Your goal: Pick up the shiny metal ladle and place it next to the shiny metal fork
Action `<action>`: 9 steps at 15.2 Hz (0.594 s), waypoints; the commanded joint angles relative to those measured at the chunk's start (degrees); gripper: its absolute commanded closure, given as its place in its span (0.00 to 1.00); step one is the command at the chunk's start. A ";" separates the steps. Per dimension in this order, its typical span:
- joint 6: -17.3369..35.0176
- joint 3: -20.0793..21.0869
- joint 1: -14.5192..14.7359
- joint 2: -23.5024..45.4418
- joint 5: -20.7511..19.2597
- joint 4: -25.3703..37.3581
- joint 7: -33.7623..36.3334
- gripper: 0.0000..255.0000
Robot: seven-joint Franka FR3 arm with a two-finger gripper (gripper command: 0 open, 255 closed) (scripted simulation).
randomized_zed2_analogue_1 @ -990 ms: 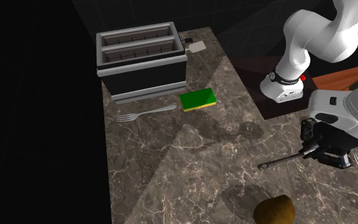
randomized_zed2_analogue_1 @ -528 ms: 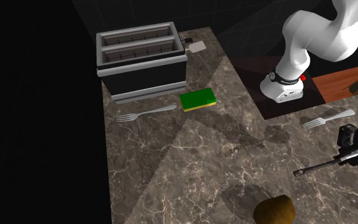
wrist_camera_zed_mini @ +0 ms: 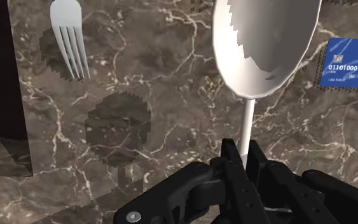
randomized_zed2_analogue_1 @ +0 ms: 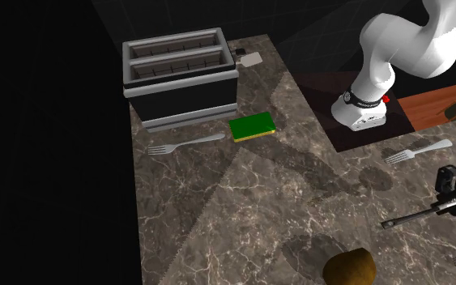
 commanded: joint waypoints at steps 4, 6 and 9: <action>4.58 1.51 -0.22 2.26 0.08 -2.35 0.14 1.00; 6.43 2.11 -0.39 3.31 0.00 -3.19 0.23 1.00; 9.25 3.04 -0.70 5.05 -0.26 -4.36 0.43 1.00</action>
